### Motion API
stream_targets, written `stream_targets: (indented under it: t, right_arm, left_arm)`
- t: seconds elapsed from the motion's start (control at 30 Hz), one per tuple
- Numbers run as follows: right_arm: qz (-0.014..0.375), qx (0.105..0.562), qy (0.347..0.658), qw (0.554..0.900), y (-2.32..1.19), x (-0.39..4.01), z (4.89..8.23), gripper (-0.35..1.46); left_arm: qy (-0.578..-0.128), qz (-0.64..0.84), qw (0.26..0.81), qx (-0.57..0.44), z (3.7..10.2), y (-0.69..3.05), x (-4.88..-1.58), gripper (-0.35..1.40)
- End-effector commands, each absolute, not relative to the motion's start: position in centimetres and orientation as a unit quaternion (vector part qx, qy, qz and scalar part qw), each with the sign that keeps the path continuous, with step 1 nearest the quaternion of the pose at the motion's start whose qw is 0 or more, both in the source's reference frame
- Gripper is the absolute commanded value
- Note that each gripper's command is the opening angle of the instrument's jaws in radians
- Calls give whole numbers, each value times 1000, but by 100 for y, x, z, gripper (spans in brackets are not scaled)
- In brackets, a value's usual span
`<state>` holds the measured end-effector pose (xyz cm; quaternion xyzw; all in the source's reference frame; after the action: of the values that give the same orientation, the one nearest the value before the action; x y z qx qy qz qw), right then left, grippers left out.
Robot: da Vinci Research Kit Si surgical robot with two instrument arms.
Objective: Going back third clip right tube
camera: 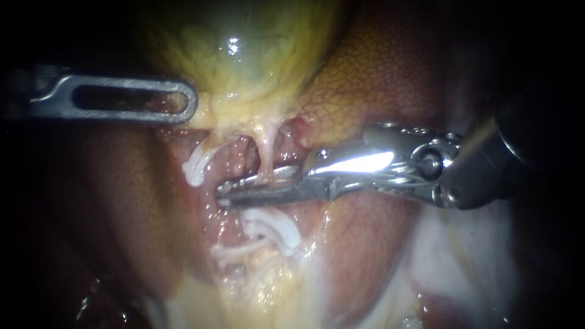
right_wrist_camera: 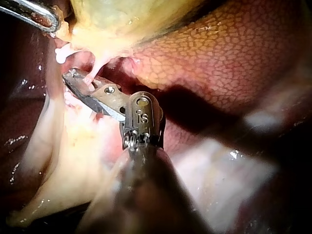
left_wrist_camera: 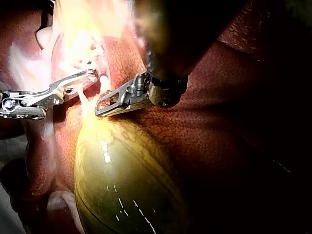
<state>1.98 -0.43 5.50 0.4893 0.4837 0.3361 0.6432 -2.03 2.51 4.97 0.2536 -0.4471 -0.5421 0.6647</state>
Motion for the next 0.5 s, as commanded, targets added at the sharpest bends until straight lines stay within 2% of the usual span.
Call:
stream_targets:
  t: [0.03, 0.07, 0.1, 0.17, 0.3, 0.5]
  right_arm:
    - [322, 476, 494, 652, -43, 198, 552, -11]
    - [315, 459, 505, 660, -42, 200, 553, 8]
    - [312, 448, 510, 665, -42, 201, 554, 19]
    - [311, 434, 516, 670, -41, 201, 557, 31]
    - [309, 406, 527, 680, -37, 197, 567, 40]
    - [304, 377, 526, 699, -38, 183, 586, 45]
  left_arm:
    - [-447, -542, 665, 253, 497, 250, -202, -35]
    - [-447, -542, 665, 253, 497, 250, -202, -35]
    - [-447, -542, 665, 253, 497, 250, -202, -35]
    - [-447, -542, 665, 253, 497, 250, -202, -35]
    - [-447, -542, 665, 253, 496, 250, -202, -35]
    - [-447, -542, 665, 253, 496, 250, -202, -35]
